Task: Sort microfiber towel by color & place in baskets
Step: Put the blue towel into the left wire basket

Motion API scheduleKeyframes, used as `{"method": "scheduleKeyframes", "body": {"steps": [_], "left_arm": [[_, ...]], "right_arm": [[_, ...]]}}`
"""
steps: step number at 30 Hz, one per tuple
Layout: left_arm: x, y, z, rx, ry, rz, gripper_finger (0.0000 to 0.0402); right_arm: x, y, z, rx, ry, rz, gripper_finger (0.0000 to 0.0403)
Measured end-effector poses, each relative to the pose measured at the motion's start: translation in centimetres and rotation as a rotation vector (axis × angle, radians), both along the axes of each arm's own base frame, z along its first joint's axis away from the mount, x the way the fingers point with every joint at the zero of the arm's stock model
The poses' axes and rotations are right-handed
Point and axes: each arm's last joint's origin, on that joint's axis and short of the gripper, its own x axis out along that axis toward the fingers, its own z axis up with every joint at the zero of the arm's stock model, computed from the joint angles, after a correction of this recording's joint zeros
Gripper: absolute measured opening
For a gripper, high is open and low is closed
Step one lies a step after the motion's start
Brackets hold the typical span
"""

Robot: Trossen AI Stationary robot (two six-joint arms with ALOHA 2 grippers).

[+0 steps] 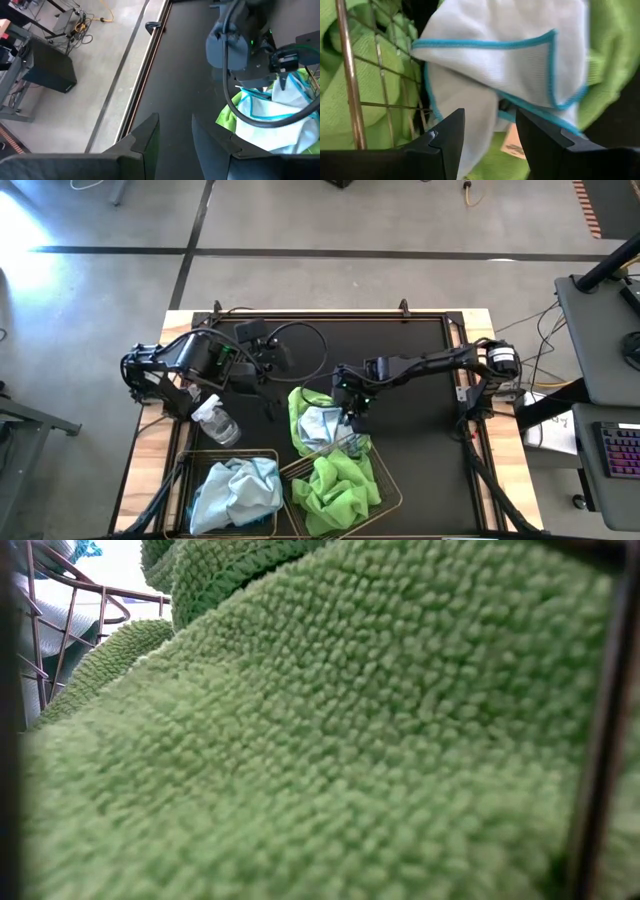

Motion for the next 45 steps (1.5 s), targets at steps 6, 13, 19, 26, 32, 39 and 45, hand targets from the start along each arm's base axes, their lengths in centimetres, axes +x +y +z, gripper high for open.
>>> {"method": "scheduleKeyframes", "body": {"steps": [6,13,19,26,32,39,45], "left_arm": [[-0.4,0.3,0.3,0.006,-0.006,0.002,0.01],[-1.1,0.6,0.8,0.001,-0.027,0.006,0.01],[-1.4,0.7,1.0,-0.005,-0.038,0.011,0.01],[-1.4,0.7,1.0,-0.005,-0.038,0.011,0.01],[-1.4,0.7,1.0,0.01,-0.023,-0.004,0.01],[-1.7,1.0,1.3,0.026,-0.023,-0.008,0.01],[-1.9,1.0,1.4,0.025,-0.028,-0.007,0.01]], "right_arm": [[0.3,0.2,-1.0,0.086,0.03,0.035,0.0173],[0.6,0.3,-1.1,0.129,0.026,0.062,0.0173],[1.1,-0.8,-0.2,0.111,-0.022,0.058,0.0173],[1.7,-3.0,0.2,0.107,-0.053,0.001,0.0173],[2.6,-3.7,-1.7,0.118,0.008,-0.021,0.0173],[3.1,-3.7,-3.0,0.131,0.035,-0.02,0.0173],[3.4,-3.7,-2.6,0.133,0.002,0.005,0.0173]]}}
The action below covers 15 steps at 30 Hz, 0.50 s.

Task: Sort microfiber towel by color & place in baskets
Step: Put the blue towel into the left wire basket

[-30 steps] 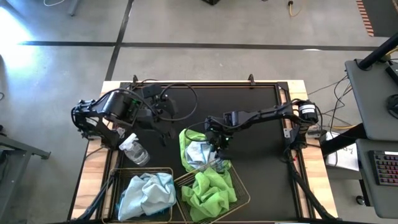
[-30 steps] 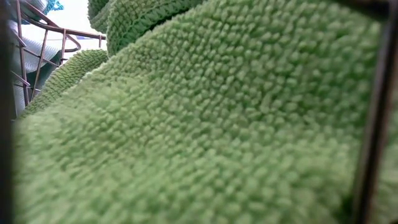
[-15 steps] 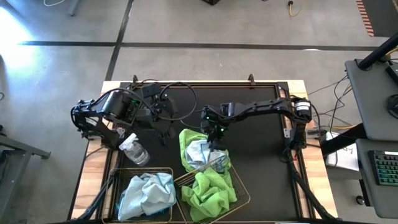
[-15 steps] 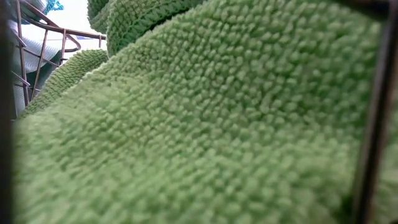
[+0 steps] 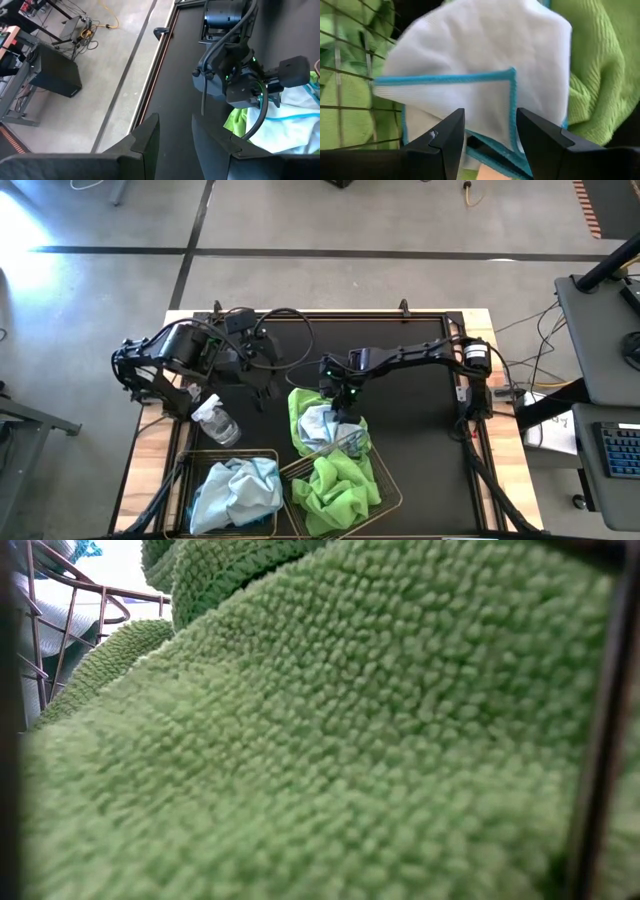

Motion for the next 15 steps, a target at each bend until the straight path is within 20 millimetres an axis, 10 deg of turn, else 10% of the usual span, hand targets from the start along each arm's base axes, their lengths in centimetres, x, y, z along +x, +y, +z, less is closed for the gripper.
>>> {"method": "scheduleKeyframes", "body": {"steps": [15], "left_arm": [[-0.01,0.01,0.01,-0.001,-0.001,0.001,0.01]], "right_arm": [[-0.02,0.07,0.01,0.018,-0.007,0.027,0.0117]]}}
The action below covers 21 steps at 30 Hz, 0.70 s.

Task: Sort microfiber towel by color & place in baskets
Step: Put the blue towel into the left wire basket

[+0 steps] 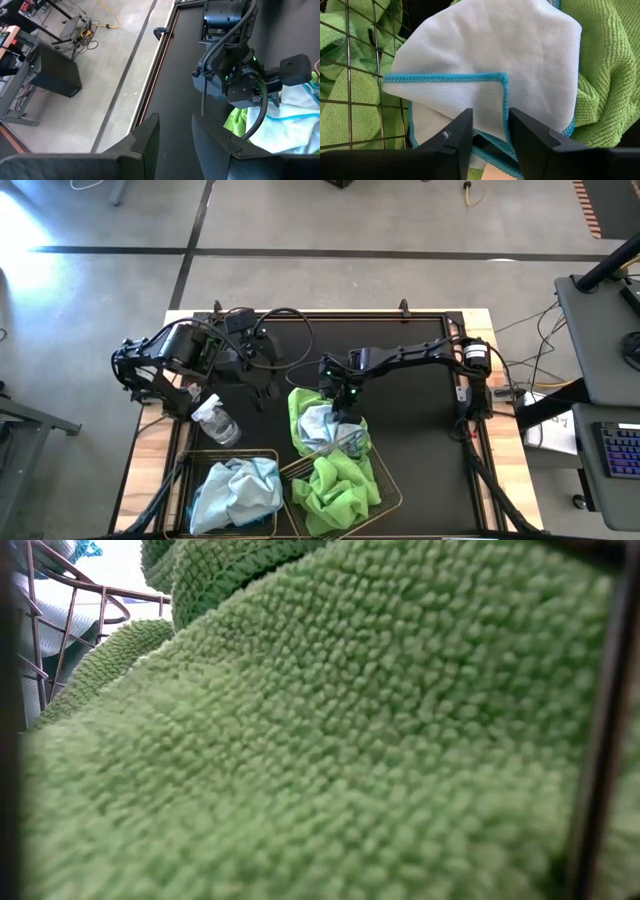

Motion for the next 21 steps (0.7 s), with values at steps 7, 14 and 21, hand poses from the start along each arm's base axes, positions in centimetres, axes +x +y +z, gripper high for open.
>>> {"method": "scheduleKeyframes", "body": {"steps": [7,14,21], "left_arm": [[0.0,0.0,0.0,-0.004,-0.003,0.003,0.01],[0.0,0.0,0.0,-0.006,-0.005,0.005,0.01],[0.01,-0.03,-0.02,-0.024,-0.011,0.009,0.01]], "right_arm": [[-0.02,0.0,-0.02,0.003,0.005,-0.005,0.0058],[-0.02,0.0,-0.02,0.009,0.013,-0.017,0.001],[0.06,-0.08,0.91,0.012,0.0,-0.034,0.0009]]}}
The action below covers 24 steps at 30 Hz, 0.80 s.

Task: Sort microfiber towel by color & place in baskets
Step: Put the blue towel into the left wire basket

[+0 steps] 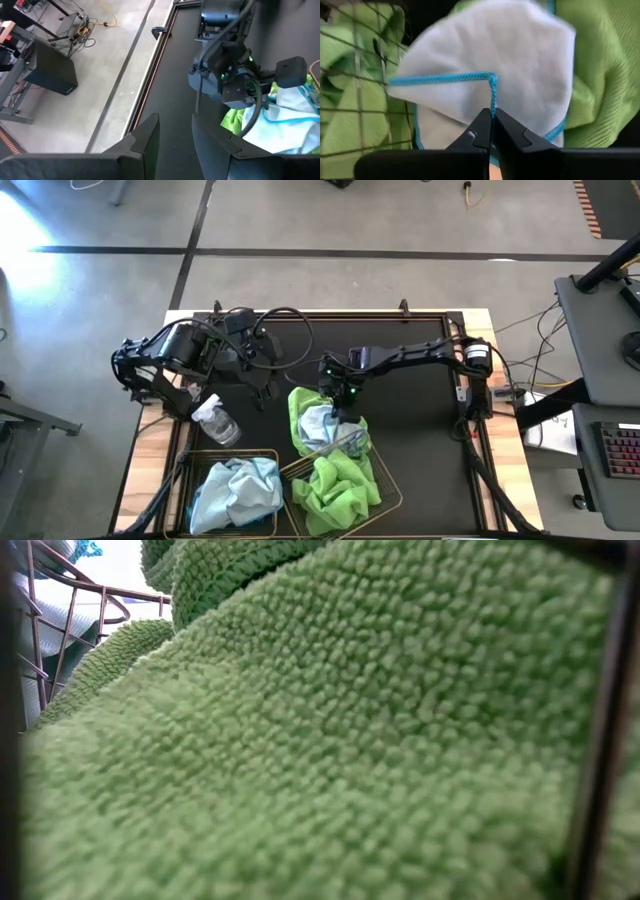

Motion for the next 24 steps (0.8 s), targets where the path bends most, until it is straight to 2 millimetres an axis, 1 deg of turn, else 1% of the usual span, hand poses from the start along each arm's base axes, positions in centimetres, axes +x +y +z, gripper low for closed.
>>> {"method": "scheduleKeyframes", "body": {"steps": [6,9,13,16,19,21,24], "left_arm": [[0.1,0.0,-0.1,-0.019,-0.014,0.017,0.01],[0.4,-0.1,-0.9,-0.028,0.011,0.029,0.01],[0.9,-0.3,-2.9,-0.039,0.088,0.033,0.01],[0.6,-0.2,-4.5,-0.043,0.129,0.066,0.01],[-0.5,0.0,-6.0,-0.069,0.144,0.126,0.01],[-1.4,0.2,-6.9,-0.095,0.125,0.173,0.01],[-2.1,0.4,-8.5,-0.126,0.072,0.199,0.01]], "right_arm": [[0.8,-0.2,3.3,-0.022,-0.103,-0.003,0.0009],[1.2,-0.2,5.1,-0.032,-0.162,-0.003,0.0009],[1.4,-0.3,7.3,-0.047,-0.232,0.0,0.0009],[1.6,-0.3,8.7,-0.056,-0.271,0.0,0.0009],[1.6,-0.3,10.1,-0.066,-0.315,-0.002,0.0009],[1.6,-0.4,11.0,-0.087,-0.337,-0.014,0.0009],[1.7,-0.5,12.2,-0.123,-0.37,-0.031,0.0009]]}}
